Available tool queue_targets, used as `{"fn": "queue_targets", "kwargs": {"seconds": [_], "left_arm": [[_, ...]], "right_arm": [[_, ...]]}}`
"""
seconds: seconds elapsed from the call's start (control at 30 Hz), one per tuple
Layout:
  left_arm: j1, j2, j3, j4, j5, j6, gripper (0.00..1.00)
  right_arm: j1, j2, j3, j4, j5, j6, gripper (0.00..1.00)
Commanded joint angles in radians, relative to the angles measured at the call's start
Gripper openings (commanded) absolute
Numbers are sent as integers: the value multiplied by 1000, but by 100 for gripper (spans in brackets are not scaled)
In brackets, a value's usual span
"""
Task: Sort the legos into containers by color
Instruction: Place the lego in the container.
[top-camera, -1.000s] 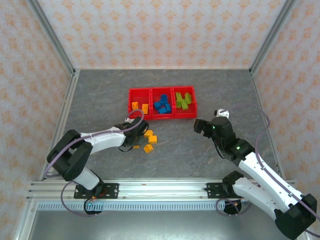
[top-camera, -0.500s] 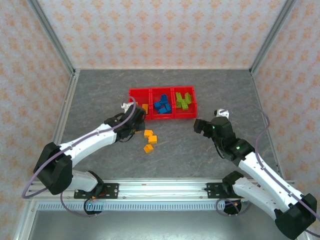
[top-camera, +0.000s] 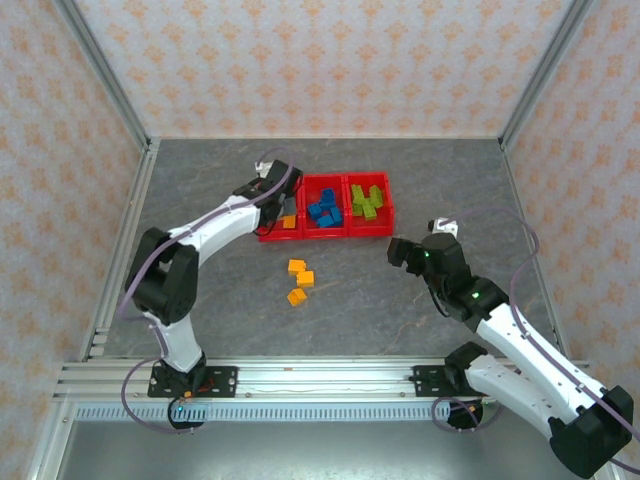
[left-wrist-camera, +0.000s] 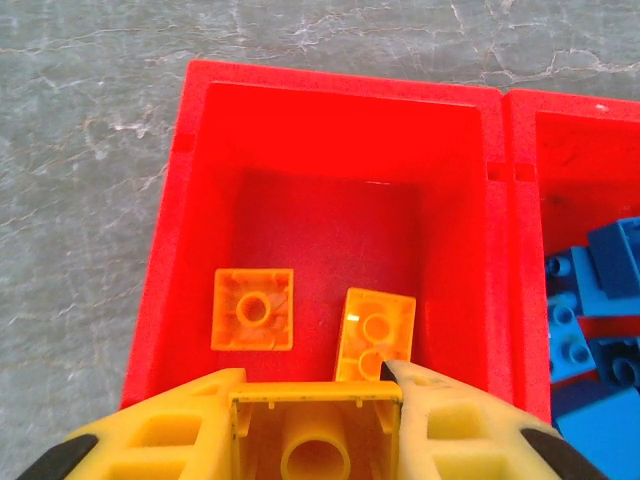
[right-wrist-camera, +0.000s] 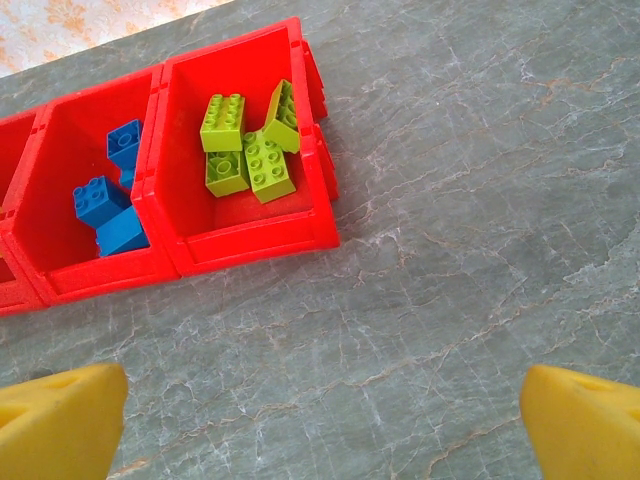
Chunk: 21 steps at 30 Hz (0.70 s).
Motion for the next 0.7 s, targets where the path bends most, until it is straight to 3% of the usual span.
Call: {"fn": "queue_targets", "kwargs": {"seconds": [0.0, 0.07, 0.27, 0.5, 0.67], "left_arm": [[16, 50, 70, 28, -20, 46, 27], [28, 79, 87, 51, 7, 47, 29], [38, 112, 111, 93, 6, 54, 48], [40, 18, 104, 67, 43, 63, 99], [34, -134, -10, 83, 127, 70, 99]], "right_arm": [[4, -7, -6, -3, 31, 10, 100], [5, -5, -5, -3, 34, 10, 100], [5, 3, -5, -5, 41, 11, 100], [5, 20, -6, 0, 44, 11, 100], [5, 24, -2, -9, 53, 13, 100]]}}
